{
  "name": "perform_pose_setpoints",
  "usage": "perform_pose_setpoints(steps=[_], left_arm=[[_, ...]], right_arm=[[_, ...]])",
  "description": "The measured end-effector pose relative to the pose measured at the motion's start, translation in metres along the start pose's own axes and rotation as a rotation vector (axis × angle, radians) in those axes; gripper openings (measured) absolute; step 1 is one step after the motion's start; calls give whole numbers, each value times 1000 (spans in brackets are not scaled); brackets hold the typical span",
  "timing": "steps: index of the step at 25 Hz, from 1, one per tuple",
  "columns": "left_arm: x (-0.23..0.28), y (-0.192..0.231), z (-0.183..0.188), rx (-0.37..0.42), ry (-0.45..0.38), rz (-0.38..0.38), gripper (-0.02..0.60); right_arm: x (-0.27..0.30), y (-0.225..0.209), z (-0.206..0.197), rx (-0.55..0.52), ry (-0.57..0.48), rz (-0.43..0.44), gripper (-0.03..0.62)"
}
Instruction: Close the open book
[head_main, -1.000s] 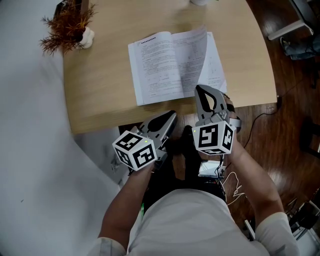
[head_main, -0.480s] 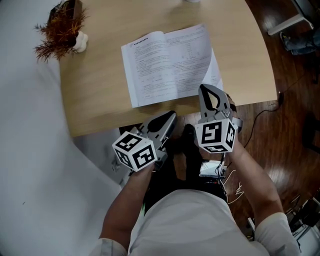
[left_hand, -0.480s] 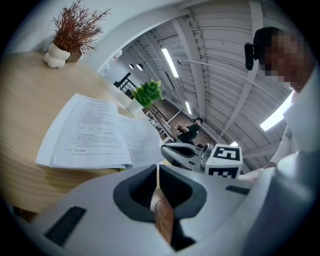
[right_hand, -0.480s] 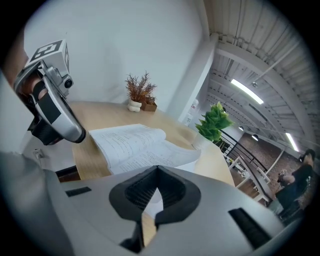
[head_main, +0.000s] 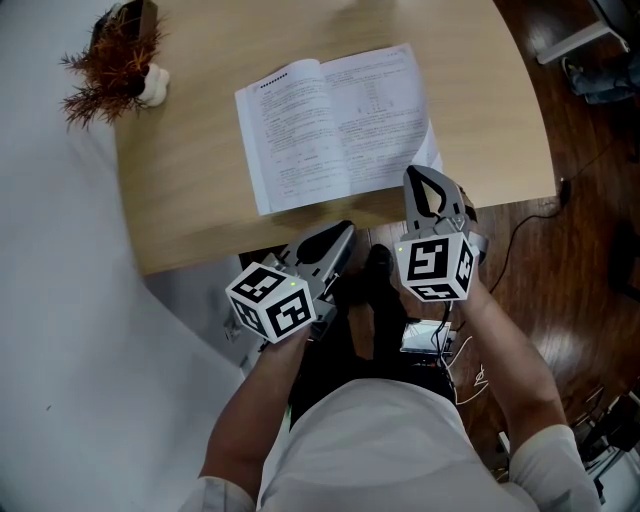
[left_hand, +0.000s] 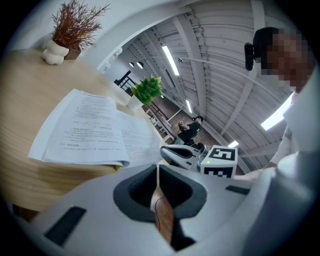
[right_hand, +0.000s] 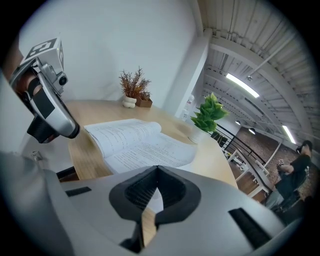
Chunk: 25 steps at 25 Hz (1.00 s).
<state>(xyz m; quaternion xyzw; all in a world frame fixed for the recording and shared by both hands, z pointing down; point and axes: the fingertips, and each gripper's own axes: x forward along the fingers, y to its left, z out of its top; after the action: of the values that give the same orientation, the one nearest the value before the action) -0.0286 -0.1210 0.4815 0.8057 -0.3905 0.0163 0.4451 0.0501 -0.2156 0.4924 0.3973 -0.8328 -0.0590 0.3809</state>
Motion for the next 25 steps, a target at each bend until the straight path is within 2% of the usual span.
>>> perform_pose_setpoints(steps=[25], left_arm=[[11,-12,-17,21,40,-6,-2]], right_arm=[[1,-30,-75,73,153,-69,3]])
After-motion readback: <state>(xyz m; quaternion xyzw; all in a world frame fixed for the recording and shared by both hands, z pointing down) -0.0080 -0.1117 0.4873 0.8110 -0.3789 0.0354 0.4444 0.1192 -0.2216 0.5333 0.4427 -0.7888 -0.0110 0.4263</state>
